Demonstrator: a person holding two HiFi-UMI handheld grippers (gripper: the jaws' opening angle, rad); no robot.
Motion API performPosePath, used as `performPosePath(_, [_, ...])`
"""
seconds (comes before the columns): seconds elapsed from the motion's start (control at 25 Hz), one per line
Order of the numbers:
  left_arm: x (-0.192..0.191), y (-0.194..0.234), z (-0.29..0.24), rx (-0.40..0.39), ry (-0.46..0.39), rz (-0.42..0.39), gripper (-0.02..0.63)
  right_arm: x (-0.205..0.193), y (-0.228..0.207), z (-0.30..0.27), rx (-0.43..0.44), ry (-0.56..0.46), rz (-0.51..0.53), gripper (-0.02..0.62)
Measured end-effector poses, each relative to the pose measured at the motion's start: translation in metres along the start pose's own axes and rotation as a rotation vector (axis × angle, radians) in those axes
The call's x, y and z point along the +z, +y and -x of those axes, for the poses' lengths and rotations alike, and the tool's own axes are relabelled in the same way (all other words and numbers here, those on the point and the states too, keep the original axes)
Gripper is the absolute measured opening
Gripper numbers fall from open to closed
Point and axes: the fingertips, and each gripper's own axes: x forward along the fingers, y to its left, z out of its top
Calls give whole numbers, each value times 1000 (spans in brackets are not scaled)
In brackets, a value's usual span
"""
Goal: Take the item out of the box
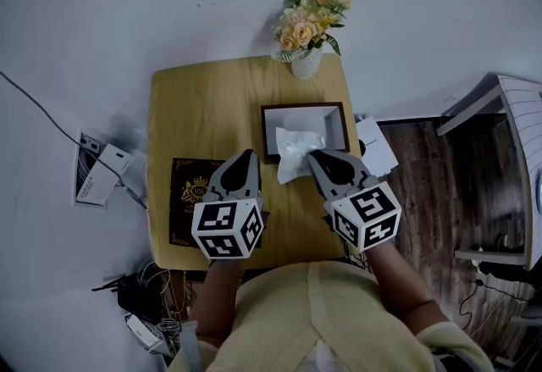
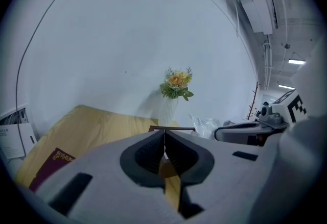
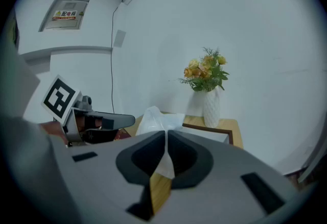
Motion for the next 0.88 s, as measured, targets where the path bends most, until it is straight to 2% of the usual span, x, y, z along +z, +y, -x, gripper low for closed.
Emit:
performPosePath(0.24, [-9, 5, 4, -4, 16, 25, 23, -7, 7, -1, 21, 14, -18, 40])
performPosePath(0.88, [-15, -1, 10, 5, 24, 22, 23, -23, 14, 3, 38, 53, -25, 35])
